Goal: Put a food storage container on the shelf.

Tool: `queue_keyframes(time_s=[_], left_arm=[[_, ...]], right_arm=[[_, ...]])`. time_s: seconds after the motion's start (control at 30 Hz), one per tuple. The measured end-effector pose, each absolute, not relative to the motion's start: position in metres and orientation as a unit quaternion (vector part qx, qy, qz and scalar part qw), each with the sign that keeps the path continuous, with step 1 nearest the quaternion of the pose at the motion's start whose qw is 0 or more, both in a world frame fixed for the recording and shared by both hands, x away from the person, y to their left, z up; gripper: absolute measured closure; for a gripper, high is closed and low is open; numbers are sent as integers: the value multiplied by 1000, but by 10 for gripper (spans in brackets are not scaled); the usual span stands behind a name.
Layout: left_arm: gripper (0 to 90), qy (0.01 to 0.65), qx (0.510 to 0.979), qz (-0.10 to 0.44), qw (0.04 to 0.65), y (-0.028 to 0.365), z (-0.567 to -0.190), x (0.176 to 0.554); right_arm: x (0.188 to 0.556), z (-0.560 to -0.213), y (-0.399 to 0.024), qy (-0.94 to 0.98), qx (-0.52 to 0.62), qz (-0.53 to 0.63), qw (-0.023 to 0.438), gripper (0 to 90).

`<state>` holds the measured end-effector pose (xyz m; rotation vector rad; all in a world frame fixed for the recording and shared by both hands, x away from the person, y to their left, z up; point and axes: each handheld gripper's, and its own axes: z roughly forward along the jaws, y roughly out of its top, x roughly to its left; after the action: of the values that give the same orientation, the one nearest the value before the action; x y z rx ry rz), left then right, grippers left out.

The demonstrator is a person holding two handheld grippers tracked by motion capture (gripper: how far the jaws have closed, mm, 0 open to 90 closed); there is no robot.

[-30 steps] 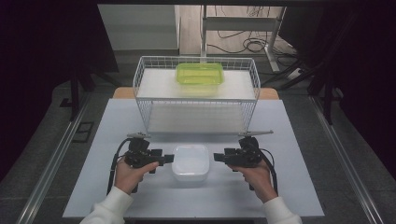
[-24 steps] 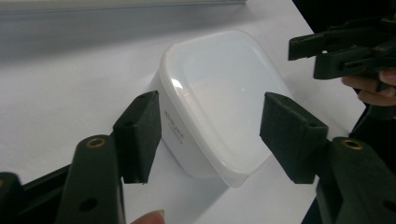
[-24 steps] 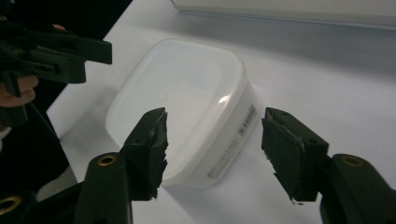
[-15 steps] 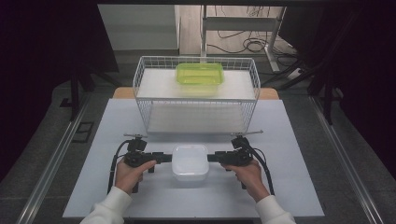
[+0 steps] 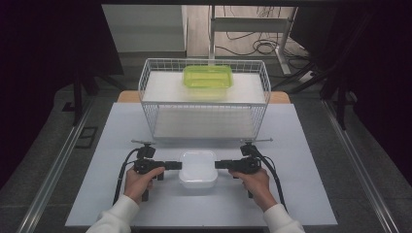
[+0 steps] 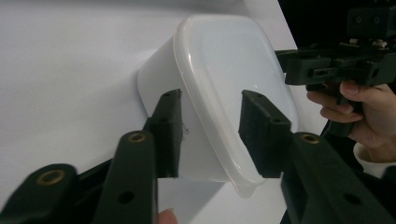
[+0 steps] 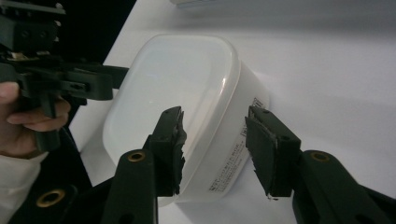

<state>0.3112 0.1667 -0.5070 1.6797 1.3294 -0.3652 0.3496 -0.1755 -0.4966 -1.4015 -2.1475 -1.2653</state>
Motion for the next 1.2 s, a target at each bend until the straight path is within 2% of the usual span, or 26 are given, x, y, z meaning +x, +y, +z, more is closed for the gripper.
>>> queue_keyframes(time_s=[0.33,0.37,0.63,0.87,1.2], left_arm=[[740,552,668,-165,471,168,-507,309],[748,555,657,-178,478,170,-508,307],[780,558,649,-173,488,173,-507,304],[794,546,656,-173,491,174,-504,302],[798,539,671,-159,485,172,-500,299]], right_arm=[[349,-500,-175,-719,-504,-440,187,691],[349,-500,-175,-717,-506,-440,190,698],[346,-499,-180,-700,-506,-452,222,759],[346,-497,-181,-704,-493,-462,219,797],[345,-492,-179,-721,-479,-460,197,799]])
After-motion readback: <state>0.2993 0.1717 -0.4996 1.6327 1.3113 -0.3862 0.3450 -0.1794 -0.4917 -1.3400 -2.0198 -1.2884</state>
